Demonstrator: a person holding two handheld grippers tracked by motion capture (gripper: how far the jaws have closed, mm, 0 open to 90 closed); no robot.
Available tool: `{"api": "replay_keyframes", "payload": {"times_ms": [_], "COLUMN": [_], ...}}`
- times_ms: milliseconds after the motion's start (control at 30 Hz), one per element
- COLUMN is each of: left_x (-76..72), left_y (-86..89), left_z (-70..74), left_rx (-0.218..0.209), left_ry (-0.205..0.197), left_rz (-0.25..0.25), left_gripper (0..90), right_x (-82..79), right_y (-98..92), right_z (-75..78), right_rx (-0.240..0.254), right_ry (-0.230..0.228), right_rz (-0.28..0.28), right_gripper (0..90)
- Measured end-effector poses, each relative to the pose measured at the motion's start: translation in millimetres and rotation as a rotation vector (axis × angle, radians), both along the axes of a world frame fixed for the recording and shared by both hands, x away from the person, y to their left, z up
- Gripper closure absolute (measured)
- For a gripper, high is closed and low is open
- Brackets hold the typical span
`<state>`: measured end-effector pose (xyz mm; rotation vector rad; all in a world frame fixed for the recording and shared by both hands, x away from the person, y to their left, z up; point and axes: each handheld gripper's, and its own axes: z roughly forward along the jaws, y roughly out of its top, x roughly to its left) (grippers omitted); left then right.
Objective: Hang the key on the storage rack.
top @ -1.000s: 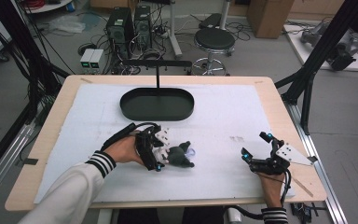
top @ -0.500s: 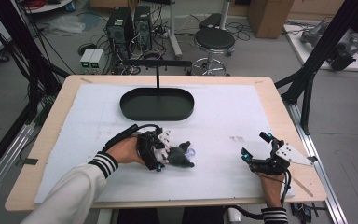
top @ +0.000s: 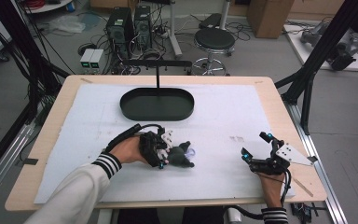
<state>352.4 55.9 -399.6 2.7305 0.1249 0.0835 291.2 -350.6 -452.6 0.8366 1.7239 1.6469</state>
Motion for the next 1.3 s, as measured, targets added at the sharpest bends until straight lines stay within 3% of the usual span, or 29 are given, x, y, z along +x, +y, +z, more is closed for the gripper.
{"api": "replay_keyframes", "payload": {"times_ms": [467,700,1133,1200,1233,1300], "left_x": [-2.4,-0.6,8.3,9.0,9.4,9.6], "left_y": [1.2,9.0,38.3,41.0,45.6,48.0], "left_z": [3.6,12.4,34.7,37.0,39.7,41.5], "left_rx": [0.002,-0.065,-0.205,-0.21,-0.241,-0.245], "left_ry": [-0.02,-0.021,-0.047,-0.051,-0.053,-0.057], "left_rz": [0.021,0.071,0.217,0.22,0.242,0.249], "left_gripper": [53.7,54.2,54.2,54.1,54.2,54.2], "right_x": [-0.7,-0.6,-0.7,-0.6,-0.7,-0.2], "right_y": [0.0,-0.1,0.0,0.1,0.0,-0.2], "right_z": [0.0,-0.1,0.0,0.0,0.0,0.0], "right_rx": [0.005,0.009,0.004,0.005,0.004,0.002], "right_ry": [-0.002,0.0,-0.002,-0.002,-0.002,-0.006], "right_rz": [0.003,0.0,0.003,0.002,0.003,0.002], "right_gripper": [0.4,0.4,0.3,0.3,0.4,0.3]}}
